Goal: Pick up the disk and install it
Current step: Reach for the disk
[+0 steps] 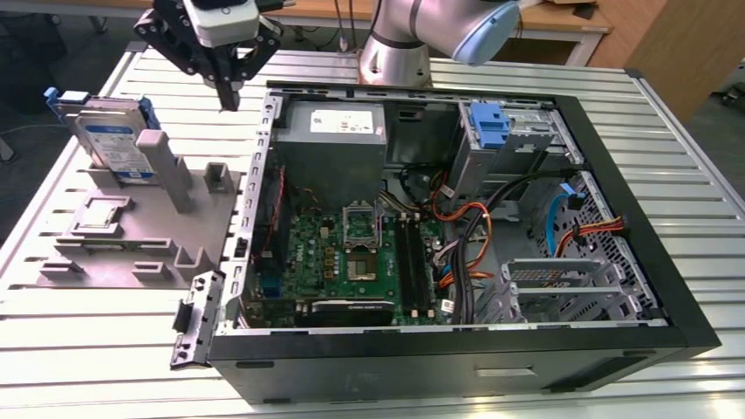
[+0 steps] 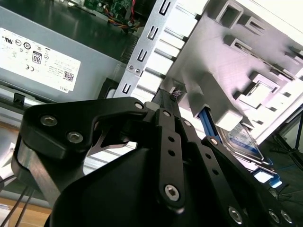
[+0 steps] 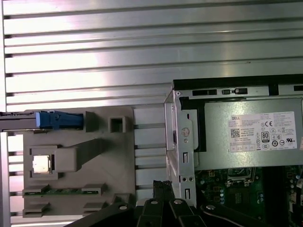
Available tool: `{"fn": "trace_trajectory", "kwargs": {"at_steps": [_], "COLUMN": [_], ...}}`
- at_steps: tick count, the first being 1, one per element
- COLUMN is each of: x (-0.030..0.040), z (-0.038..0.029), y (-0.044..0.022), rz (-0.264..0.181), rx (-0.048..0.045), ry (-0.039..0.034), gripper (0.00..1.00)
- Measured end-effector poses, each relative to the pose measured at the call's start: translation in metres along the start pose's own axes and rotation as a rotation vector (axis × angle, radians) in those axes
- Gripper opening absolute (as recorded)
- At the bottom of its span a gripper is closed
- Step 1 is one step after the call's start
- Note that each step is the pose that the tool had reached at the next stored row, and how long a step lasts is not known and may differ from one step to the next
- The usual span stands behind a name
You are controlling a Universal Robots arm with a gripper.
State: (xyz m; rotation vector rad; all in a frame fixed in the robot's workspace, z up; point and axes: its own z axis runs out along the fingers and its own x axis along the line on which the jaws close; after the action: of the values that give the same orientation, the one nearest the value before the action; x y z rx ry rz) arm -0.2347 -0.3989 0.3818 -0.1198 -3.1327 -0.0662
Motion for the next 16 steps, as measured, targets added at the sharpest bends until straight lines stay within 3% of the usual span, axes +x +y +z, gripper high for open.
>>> {"fn": "trace_trajectory", "kwargs": {"at_steps": [16], "x": [0.0029], "z": [0.0006], "y": [-0.0002], "rz": [0.0], "rx": [0.0001], "ry": [0.0016], "gripper": [0.1]}}
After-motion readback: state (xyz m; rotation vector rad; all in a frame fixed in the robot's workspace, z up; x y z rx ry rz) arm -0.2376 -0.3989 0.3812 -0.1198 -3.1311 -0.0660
